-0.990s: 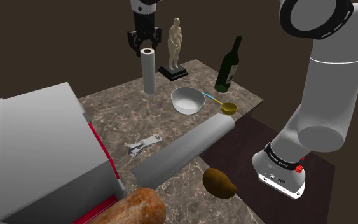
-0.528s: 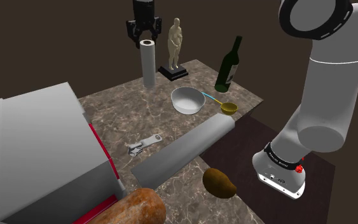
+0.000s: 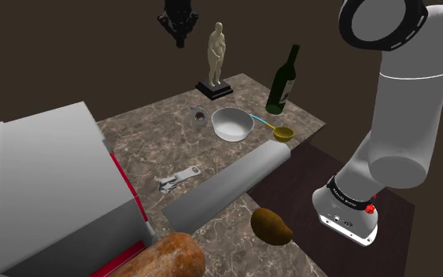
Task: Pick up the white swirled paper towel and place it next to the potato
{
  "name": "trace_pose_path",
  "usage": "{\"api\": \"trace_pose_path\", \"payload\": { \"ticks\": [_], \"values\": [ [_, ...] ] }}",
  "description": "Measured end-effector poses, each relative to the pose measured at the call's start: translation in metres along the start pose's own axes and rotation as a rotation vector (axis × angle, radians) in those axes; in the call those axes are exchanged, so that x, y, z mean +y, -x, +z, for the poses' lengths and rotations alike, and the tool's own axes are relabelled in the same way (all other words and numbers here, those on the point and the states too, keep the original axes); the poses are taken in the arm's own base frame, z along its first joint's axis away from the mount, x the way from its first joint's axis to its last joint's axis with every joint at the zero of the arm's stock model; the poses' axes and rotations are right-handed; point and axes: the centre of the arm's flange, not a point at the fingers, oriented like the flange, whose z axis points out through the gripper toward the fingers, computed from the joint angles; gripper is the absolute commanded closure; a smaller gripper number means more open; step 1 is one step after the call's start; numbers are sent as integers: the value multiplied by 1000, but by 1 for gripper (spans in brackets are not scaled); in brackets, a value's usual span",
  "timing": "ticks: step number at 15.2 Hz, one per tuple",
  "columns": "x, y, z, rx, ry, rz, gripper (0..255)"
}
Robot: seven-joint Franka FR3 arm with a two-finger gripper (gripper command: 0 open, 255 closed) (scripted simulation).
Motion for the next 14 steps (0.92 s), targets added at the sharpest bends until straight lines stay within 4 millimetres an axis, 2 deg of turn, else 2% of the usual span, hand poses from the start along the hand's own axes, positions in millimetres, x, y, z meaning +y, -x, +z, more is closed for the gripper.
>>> {"api": "trace_pose_path", "payload": {
  "ticks": [1, 2, 3, 5, 14],
  "values": [
    [-3, 5, -4, -1, 0, 0, 255],
    [-3, 6, -4, 0, 0, 0, 0],
    [-3, 6, -4, 0, 0, 0, 0],
    [-3, 4, 12, -31, 1, 35, 0],
    [-1, 10, 122, -256, 7, 294, 0]
  ]
}}
